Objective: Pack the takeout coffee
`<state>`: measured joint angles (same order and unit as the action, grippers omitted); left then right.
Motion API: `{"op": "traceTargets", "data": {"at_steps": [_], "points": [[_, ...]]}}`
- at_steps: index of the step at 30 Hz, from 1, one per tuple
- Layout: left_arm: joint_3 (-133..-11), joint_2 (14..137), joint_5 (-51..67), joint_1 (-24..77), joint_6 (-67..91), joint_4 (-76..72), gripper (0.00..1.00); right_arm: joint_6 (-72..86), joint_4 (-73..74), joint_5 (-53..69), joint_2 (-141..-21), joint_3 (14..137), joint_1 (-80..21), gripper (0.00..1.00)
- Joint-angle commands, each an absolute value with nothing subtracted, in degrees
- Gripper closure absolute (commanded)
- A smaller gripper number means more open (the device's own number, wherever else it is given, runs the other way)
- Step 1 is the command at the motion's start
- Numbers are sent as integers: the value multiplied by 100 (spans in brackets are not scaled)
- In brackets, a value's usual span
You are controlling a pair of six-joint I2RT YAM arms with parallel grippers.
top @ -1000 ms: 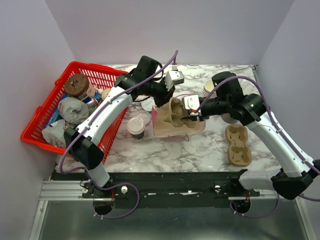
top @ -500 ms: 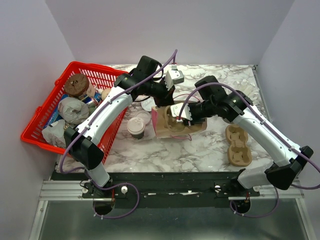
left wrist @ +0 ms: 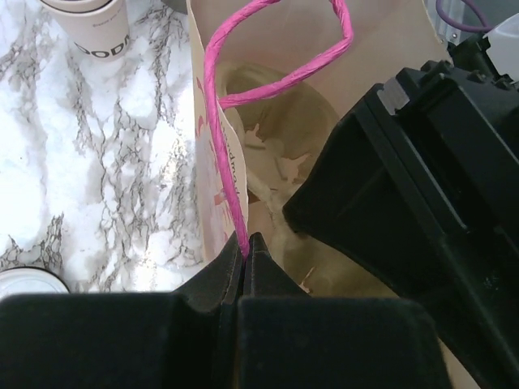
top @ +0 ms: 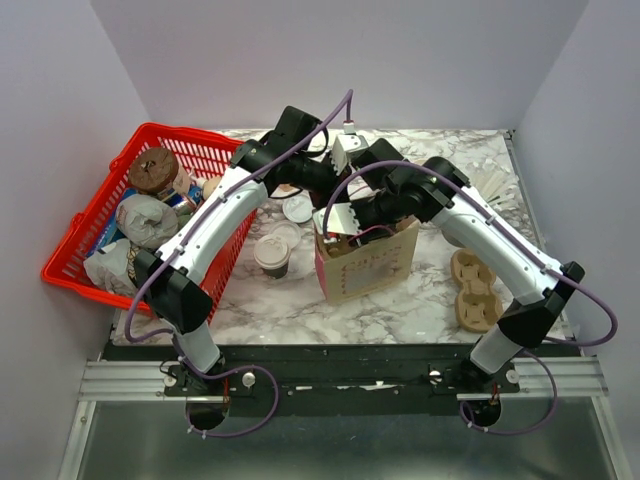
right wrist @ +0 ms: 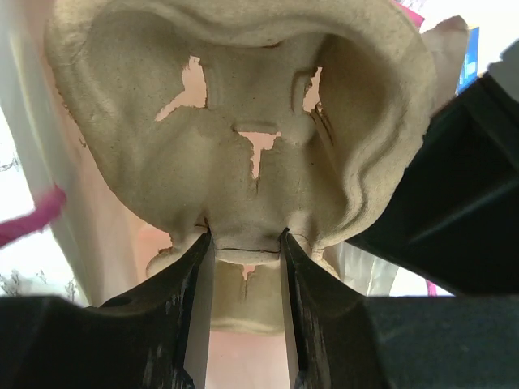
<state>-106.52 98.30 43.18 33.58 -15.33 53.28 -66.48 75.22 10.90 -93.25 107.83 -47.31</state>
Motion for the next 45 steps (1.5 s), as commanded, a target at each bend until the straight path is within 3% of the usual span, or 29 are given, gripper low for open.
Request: {"op": "traceTargets", "data": {"at_steps": [1, 18, 25, 45], "points": [[-10776, 9905, 4808, 3349, -1415, 5581, 100, -6846, 8745, 589, -9387, 10811, -4816, 99], [-10661, 9879, 4474, 3340, -1582, 5493, 100, -6741, 8745, 26, -9255, 9861, -4825, 100], [-10688, 9932, 4500, 3331, -1582, 5484, 90, -6811, 8745, 114, -9536, 10019, -4825, 99], [-10828, 10195, 4746, 3322, -1880, 5695, 78, -6776, 8649, 413, -10178, 10230, -4825, 99]]}}
